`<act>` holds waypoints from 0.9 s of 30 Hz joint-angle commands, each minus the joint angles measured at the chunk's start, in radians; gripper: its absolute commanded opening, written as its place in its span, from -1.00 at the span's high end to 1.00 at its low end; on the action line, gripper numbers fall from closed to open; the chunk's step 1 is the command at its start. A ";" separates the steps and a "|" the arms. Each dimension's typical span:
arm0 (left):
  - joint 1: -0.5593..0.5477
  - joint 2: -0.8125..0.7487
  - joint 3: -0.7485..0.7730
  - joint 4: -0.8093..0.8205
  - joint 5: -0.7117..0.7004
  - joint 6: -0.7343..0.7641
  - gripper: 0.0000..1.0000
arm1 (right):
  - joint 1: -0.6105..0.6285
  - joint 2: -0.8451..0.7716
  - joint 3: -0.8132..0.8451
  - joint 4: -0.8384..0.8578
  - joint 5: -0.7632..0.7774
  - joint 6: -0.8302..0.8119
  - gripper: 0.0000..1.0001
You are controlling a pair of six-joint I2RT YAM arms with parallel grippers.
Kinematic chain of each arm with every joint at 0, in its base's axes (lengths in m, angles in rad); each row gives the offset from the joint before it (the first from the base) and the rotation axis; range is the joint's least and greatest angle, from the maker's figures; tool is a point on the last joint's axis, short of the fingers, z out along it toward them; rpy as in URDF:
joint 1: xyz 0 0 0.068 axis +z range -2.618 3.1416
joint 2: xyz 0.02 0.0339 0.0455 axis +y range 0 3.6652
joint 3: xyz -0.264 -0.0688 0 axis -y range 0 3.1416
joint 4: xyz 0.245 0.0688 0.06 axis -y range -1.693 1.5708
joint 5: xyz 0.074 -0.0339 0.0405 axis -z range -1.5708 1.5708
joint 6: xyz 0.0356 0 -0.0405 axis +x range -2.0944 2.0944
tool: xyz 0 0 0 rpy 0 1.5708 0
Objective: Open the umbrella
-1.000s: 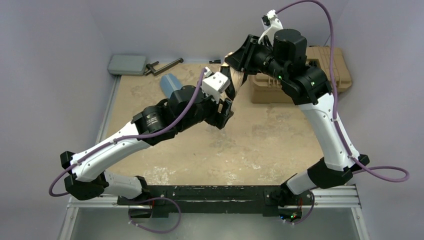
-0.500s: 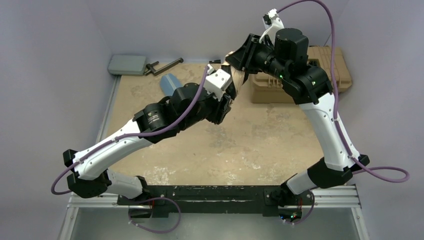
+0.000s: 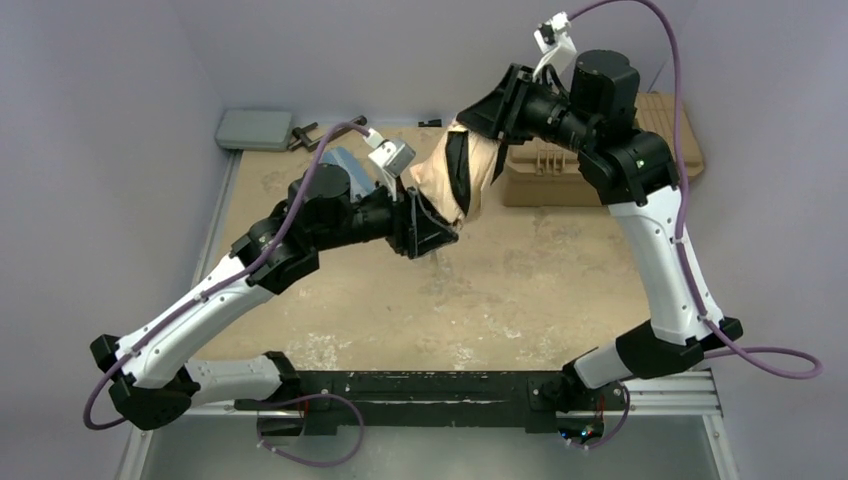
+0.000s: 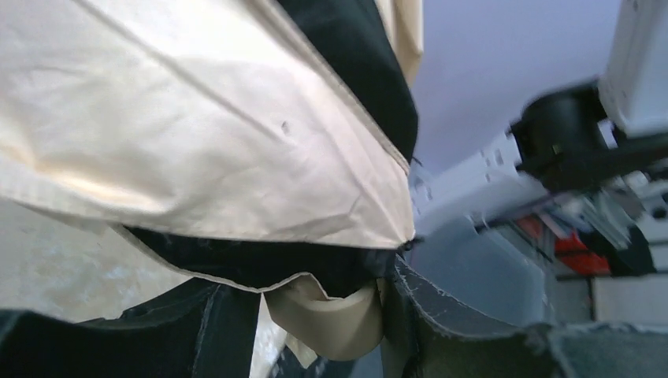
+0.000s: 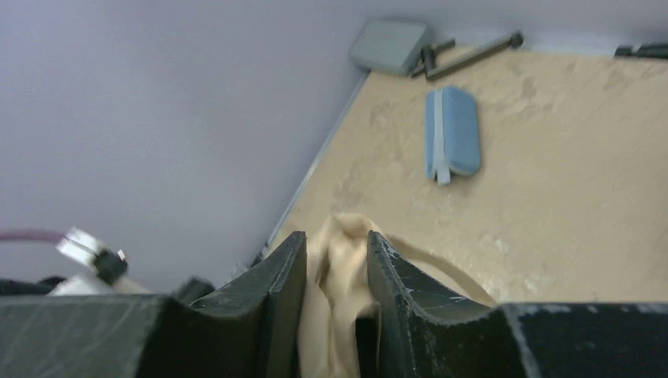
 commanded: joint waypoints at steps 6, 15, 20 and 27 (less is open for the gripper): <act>-0.033 -0.169 -0.057 -0.256 0.283 -0.045 1.00 | -0.165 0.065 0.177 0.207 0.064 0.041 1.00; -0.030 -0.230 -0.019 -0.360 -0.066 -0.080 1.00 | -0.173 0.070 0.085 0.234 -0.135 0.059 0.88; -0.030 -0.191 0.003 -0.255 -0.159 -0.159 1.00 | -0.170 0.040 -0.014 0.132 -0.187 0.028 -0.28; -0.015 -0.075 0.056 -0.444 -0.261 -0.132 0.34 | -0.106 0.002 -0.247 -0.288 -0.064 -0.165 -0.77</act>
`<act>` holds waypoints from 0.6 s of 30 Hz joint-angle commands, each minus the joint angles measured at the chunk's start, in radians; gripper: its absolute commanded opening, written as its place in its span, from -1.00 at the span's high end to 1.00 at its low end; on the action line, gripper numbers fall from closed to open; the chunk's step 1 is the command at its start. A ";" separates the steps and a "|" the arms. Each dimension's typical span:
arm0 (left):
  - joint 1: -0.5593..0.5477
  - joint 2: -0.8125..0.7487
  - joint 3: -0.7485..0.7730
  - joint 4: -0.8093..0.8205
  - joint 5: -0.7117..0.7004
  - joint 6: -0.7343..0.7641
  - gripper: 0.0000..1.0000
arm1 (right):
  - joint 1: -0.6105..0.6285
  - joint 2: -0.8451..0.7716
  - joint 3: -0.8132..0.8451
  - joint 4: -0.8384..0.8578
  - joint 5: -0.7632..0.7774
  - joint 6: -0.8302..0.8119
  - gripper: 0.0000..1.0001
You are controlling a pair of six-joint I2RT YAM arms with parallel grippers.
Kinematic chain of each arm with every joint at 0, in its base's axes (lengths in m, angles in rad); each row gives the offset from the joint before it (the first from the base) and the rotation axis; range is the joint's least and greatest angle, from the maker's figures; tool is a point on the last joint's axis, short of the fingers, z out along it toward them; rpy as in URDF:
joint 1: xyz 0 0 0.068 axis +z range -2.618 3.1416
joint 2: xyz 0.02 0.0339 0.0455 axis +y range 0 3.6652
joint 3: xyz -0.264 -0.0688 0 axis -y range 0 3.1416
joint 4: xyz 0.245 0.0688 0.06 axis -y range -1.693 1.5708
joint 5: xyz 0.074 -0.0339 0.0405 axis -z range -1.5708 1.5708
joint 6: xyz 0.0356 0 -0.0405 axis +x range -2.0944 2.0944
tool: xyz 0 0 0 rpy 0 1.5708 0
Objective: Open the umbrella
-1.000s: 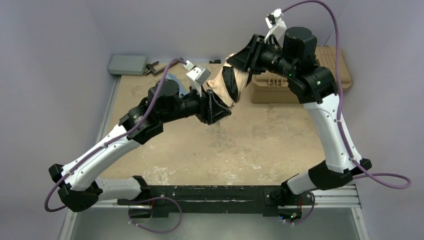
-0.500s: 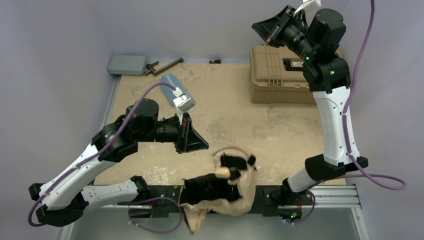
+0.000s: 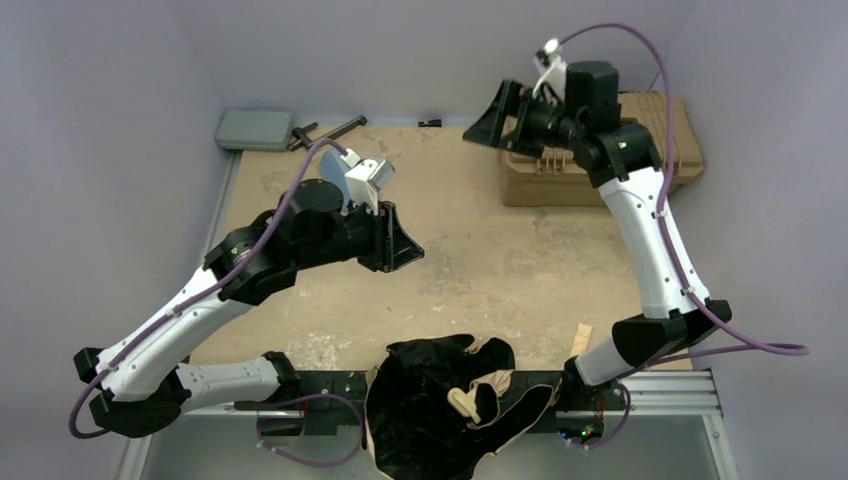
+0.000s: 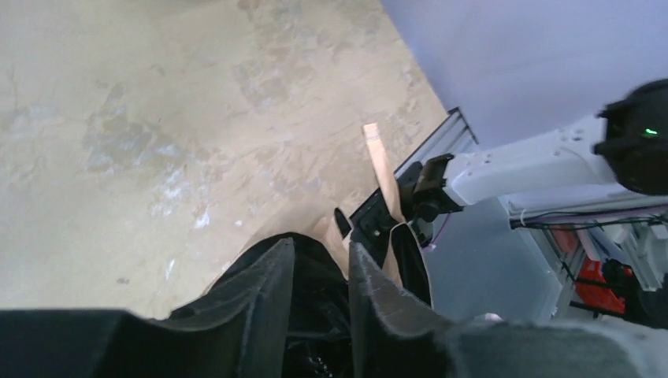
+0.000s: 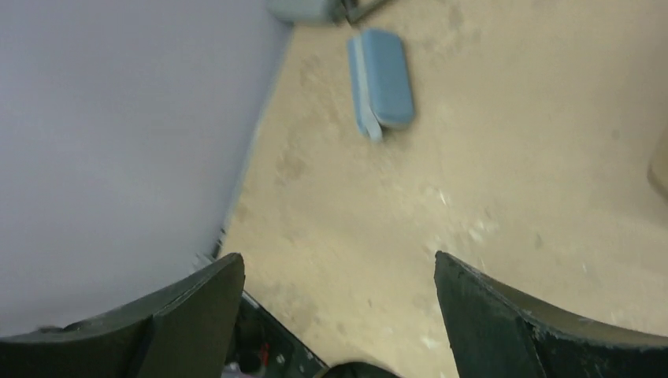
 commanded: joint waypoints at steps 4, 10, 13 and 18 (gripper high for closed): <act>0.032 0.042 -0.028 -0.155 -0.097 -0.029 -0.18 | 0.188 -0.155 -0.437 -0.321 0.102 -0.144 -0.74; 0.108 0.013 -0.123 -0.208 -0.087 -0.106 -0.22 | 0.322 -0.225 -0.701 -0.418 0.097 -0.124 -0.75; 0.144 -0.004 -0.157 -0.202 -0.050 -0.103 -0.21 | 0.349 -0.275 -0.805 -0.397 0.045 -0.085 -0.80; 0.171 -0.004 -0.177 -0.206 -0.021 -0.086 -0.14 | 0.450 -0.290 -0.926 -0.336 0.000 0.014 -0.81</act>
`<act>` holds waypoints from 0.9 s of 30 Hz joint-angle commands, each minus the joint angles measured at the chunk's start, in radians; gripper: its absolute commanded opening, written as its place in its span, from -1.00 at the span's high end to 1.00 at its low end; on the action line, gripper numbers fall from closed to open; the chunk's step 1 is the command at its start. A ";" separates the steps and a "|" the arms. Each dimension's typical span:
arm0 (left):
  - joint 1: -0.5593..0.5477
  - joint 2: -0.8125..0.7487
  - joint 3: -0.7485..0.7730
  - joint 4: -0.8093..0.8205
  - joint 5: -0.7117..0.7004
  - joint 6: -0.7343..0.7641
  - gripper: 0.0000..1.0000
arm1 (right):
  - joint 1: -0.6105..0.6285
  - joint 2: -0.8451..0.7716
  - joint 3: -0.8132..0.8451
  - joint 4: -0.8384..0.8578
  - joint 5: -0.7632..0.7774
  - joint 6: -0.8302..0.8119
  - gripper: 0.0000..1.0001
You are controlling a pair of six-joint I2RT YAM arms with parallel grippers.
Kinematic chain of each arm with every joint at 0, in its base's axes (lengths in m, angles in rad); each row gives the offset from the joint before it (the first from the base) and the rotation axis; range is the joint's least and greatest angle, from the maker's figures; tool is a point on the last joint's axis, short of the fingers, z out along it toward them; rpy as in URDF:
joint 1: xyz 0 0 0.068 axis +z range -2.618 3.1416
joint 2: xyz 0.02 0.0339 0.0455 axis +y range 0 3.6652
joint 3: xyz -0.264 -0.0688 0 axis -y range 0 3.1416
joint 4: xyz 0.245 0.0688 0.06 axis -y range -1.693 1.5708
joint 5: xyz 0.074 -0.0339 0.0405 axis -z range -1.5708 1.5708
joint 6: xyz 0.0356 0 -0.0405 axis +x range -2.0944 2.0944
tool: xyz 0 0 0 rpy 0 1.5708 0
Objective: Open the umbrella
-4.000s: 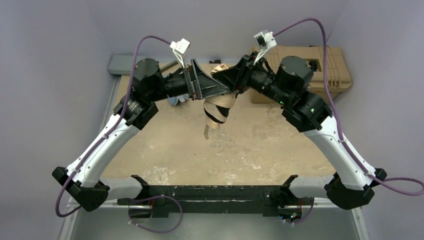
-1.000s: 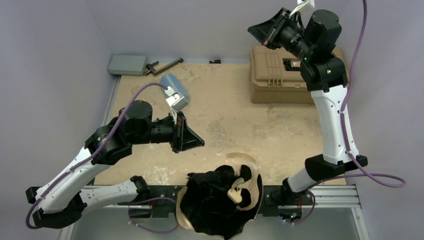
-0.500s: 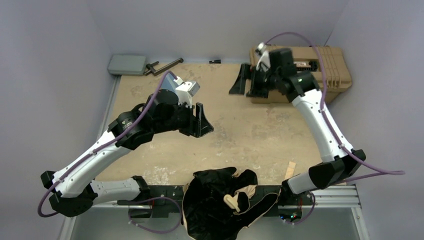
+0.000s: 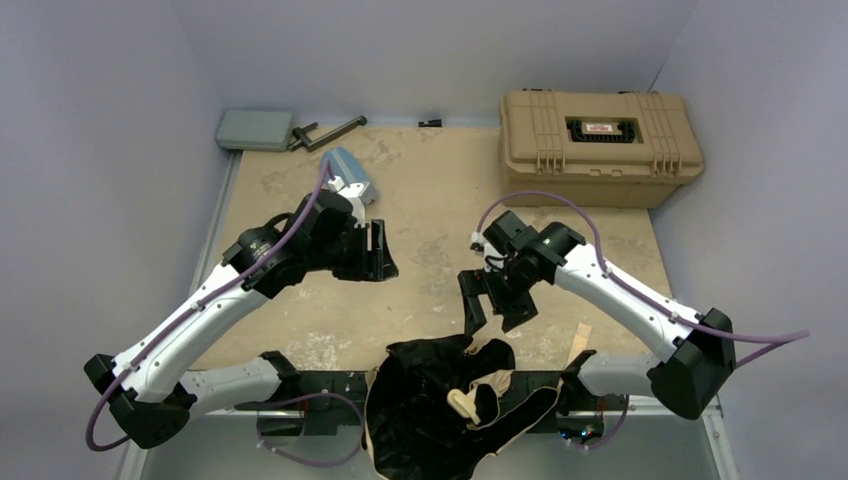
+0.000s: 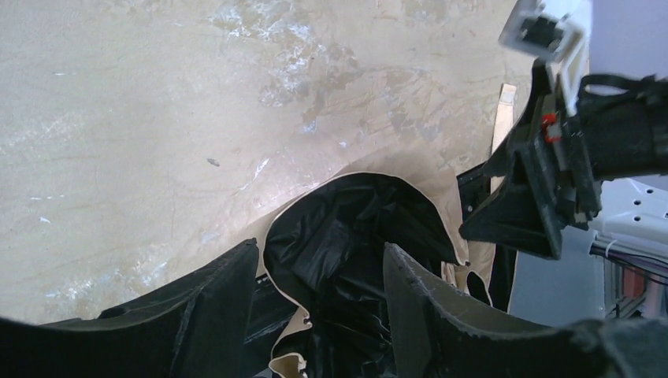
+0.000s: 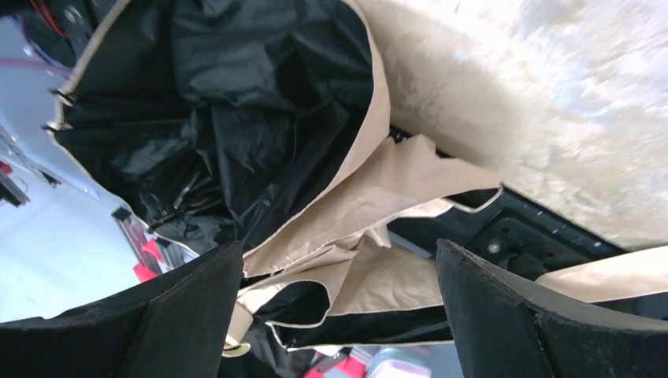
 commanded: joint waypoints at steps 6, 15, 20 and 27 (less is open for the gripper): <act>0.021 -0.021 -0.028 0.033 0.063 -0.010 -0.09 | 0.185 0.039 -0.044 0.116 -0.039 0.154 -0.81; 0.027 -0.025 -0.014 0.023 0.066 0.006 -0.08 | 0.218 0.115 -0.072 0.170 -0.058 0.131 0.92; 0.030 -0.044 -0.014 -0.011 0.045 0.014 -0.06 | 0.226 0.110 0.014 0.142 -0.026 0.103 1.00; 0.055 -0.056 0.044 -0.064 0.008 0.044 -0.05 | 0.127 0.157 0.400 0.071 0.105 0.085 1.00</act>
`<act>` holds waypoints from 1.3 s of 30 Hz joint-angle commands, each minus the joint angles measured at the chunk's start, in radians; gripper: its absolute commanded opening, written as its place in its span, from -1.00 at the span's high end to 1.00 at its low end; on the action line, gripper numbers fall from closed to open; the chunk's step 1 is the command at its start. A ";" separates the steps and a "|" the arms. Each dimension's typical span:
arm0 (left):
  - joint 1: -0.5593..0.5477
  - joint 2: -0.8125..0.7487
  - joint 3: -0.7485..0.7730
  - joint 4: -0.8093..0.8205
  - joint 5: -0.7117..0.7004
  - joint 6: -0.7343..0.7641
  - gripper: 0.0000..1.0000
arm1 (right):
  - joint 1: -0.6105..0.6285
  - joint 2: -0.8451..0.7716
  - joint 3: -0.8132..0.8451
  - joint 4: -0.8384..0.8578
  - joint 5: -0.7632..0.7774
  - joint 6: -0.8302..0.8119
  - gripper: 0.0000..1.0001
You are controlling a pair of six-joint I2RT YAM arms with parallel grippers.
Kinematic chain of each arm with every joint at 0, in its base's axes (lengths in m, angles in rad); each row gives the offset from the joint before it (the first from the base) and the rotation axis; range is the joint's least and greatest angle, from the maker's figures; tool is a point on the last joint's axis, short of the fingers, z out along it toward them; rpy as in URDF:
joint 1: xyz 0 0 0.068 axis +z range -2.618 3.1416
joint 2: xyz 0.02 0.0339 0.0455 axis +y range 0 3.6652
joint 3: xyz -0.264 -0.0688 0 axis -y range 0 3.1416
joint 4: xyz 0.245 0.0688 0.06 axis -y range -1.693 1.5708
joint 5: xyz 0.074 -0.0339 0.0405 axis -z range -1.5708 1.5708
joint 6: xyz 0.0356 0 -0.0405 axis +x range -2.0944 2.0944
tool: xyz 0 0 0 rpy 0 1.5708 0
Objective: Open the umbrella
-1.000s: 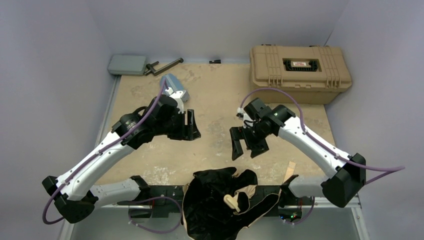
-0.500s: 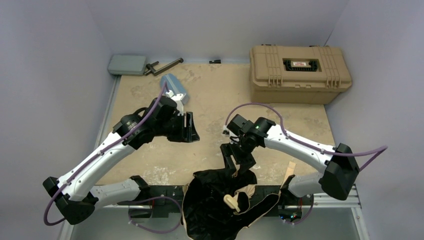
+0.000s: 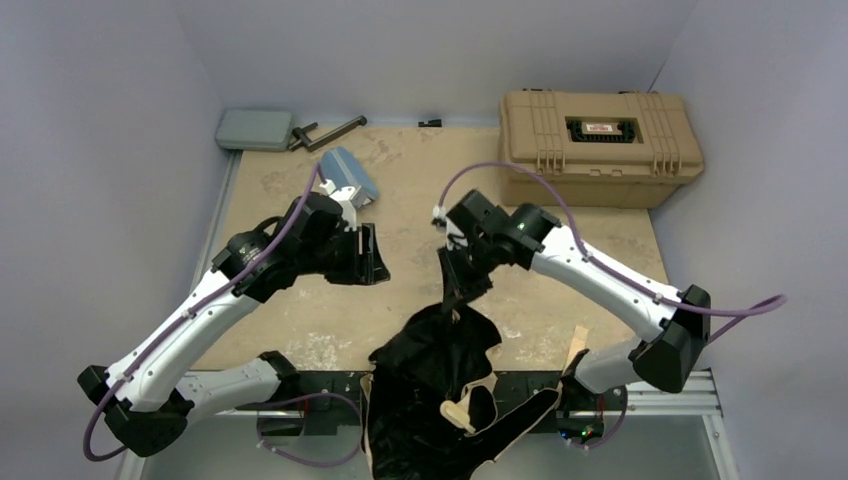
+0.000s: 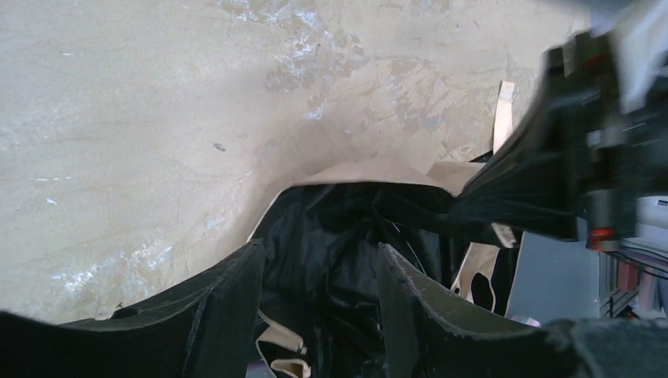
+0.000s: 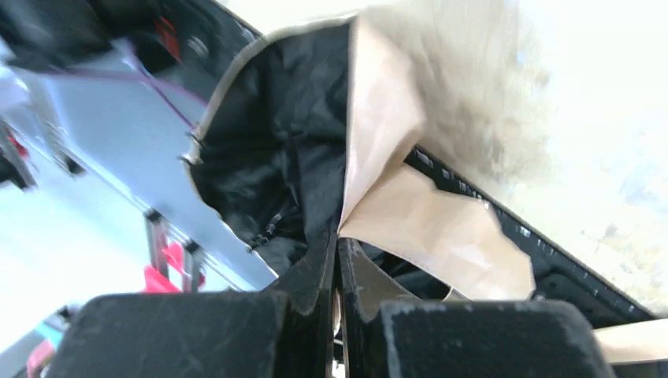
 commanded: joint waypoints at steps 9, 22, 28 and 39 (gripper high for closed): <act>0.058 0.027 0.213 -0.086 -0.065 0.096 -0.04 | -0.290 0.238 0.683 0.054 0.178 -0.096 1.00; 0.061 -0.053 0.063 -0.061 -0.006 0.076 -0.37 | -0.363 0.225 0.605 -0.064 0.179 -0.161 -0.81; 0.063 -0.080 -0.160 0.120 0.217 0.080 -0.50 | -0.240 0.008 0.089 0.110 0.047 0.026 -0.86; 0.063 0.033 -0.272 0.257 0.346 0.034 -0.41 | -0.070 0.133 -0.197 0.322 -0.070 -0.036 -0.96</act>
